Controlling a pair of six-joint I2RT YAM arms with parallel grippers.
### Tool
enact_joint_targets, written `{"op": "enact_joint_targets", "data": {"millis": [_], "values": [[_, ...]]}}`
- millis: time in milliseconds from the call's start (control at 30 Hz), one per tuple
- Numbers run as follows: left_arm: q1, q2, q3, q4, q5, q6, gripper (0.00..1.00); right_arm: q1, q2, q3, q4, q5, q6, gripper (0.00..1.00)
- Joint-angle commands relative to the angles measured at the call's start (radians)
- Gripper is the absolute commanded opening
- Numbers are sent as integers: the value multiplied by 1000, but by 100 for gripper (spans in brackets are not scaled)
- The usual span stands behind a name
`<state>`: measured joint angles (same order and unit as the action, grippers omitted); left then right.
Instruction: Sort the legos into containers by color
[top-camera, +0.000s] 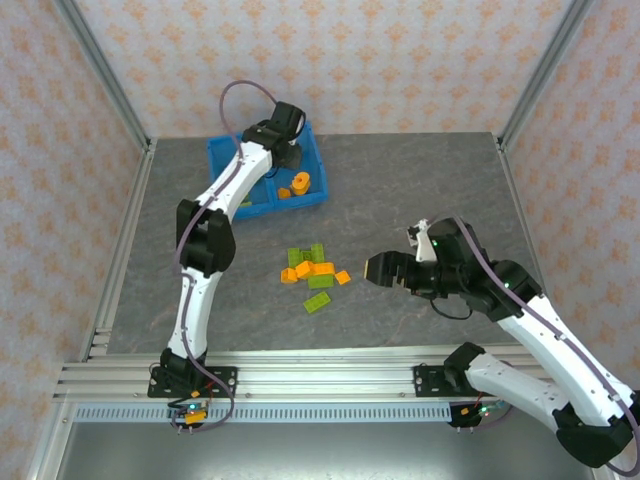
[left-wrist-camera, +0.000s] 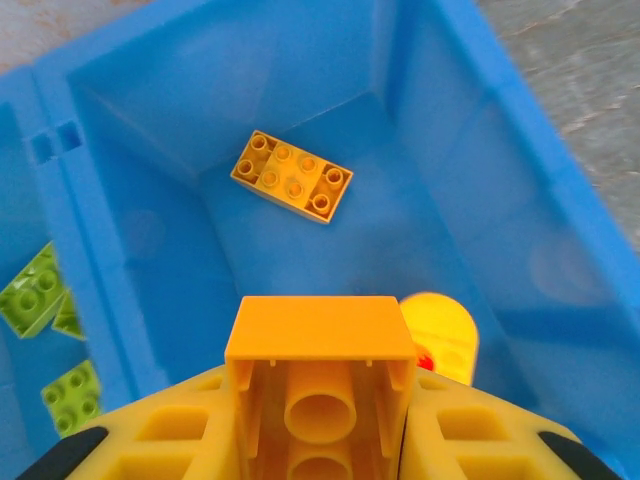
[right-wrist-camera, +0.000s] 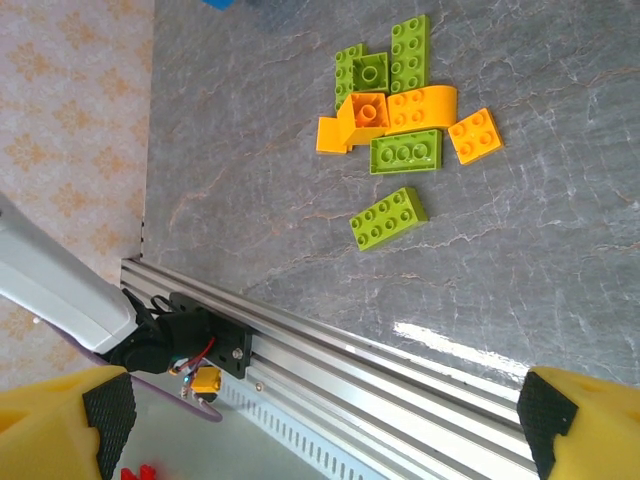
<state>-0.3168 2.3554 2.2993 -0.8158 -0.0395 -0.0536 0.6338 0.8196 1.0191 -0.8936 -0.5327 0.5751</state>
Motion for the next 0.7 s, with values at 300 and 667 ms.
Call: {"op": "enact_joint_targets", "data": {"millis": [300,667], "values": [[17,99,192,-81,39,-43,57,1,-27,12,-30,42,11,99],[-16,-426,-267,172,231,-155,63,1,33,-12,-10,145,2,99]]}}
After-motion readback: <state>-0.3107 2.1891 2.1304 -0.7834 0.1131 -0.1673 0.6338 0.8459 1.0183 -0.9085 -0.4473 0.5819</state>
